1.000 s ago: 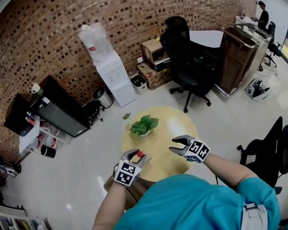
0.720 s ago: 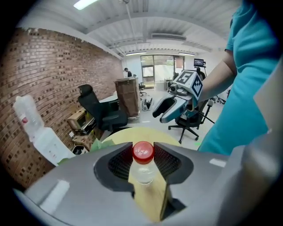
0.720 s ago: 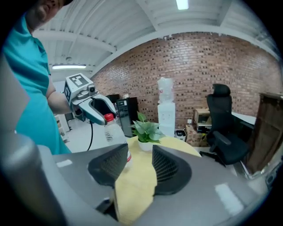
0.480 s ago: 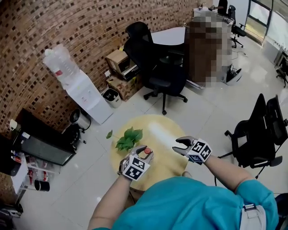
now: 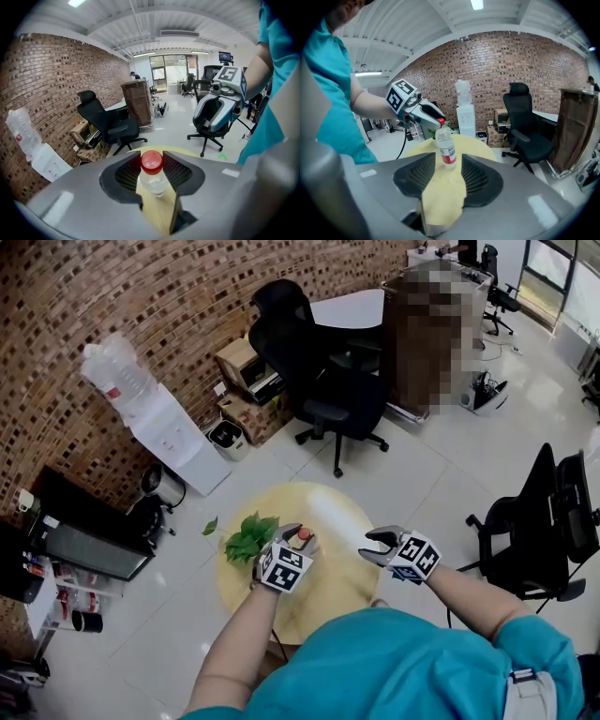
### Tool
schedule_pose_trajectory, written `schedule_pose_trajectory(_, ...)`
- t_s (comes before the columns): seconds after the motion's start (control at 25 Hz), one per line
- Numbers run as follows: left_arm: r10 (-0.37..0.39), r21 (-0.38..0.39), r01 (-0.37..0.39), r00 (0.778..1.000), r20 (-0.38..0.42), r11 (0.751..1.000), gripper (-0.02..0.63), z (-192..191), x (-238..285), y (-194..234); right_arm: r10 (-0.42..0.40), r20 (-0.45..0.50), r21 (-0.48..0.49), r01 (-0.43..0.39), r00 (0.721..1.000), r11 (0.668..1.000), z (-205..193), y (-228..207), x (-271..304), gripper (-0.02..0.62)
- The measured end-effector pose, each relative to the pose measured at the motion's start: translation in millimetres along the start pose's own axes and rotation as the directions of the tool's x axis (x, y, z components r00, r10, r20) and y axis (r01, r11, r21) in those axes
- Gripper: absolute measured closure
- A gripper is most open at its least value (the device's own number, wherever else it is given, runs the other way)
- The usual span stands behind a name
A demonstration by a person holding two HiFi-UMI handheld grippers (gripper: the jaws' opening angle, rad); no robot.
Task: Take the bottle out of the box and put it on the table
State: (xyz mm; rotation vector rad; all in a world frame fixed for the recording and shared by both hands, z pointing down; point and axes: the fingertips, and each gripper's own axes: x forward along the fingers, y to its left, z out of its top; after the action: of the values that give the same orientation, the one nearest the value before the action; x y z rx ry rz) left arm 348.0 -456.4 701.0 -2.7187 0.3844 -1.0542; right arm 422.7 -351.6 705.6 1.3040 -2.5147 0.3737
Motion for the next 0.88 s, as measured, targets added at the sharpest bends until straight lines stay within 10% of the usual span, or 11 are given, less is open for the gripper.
schedule_pose_trajectory(0.88, -0.022, -0.052, 0.024, 0.999, 0.038, 0.998, 0.423, -10, 55, 3, -0.031, -0.037, 0.052, 0.032, 0.999, 0.998, -35, -25, -4, 0.422)
